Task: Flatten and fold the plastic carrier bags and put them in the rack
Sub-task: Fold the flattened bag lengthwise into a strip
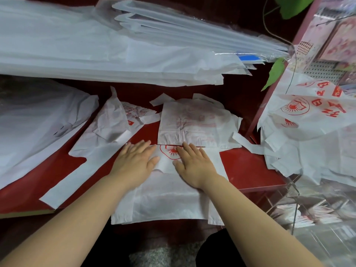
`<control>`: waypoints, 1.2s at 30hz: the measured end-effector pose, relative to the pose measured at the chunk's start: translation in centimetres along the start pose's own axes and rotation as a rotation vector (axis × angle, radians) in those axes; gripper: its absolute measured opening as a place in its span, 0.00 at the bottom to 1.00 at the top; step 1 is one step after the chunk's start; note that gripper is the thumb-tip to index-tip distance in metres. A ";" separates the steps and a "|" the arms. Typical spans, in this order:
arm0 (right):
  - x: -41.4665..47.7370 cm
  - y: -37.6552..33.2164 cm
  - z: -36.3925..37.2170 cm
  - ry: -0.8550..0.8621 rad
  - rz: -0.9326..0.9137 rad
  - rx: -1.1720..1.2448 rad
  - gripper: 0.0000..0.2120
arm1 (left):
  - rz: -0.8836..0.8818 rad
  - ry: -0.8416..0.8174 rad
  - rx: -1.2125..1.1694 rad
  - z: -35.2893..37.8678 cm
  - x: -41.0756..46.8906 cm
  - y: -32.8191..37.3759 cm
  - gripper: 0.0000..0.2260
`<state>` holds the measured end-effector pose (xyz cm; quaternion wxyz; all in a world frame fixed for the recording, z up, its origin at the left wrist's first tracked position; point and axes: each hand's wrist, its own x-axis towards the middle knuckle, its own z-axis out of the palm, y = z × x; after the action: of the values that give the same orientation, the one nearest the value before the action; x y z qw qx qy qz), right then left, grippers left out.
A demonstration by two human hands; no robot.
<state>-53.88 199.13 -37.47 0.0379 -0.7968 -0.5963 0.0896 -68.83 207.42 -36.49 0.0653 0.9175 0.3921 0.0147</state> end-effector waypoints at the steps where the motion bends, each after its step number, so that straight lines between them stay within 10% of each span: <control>1: 0.1 0.1 0.0 -0.003 -0.006 -0.003 0.26 | -0.004 -0.040 -0.021 0.3 0.3 0.3 0.23; 14: -0.2 6.7 -1.2 0.295 -0.044 0.121 0.22 | -0.100 -0.054 -0.031 1.5 1.3 -0.4 0.28; 21: -6.3 7.1 -0.3 0.632 -0.157 0.296 0.15 | 0.059 0.423 -0.754 1.1 -0.4 -1.5 0.20; 29: -10.2 10.6 3.6 0.486 -0.498 -0.246 0.34 | 0.463 0.300 0.107 3.4 -8.1 -4.3 0.34; 36: -9.4 10.7 5.1 0.615 -0.497 -0.342 0.41 | 0.341 0.321 0.086 3.9 -8.7 -5.8 0.49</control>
<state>-47.30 186.82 -43.31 0.1016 -0.6135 -0.7373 -0.2640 -78.74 204.68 -40.89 -0.0405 0.9582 0.2372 0.1546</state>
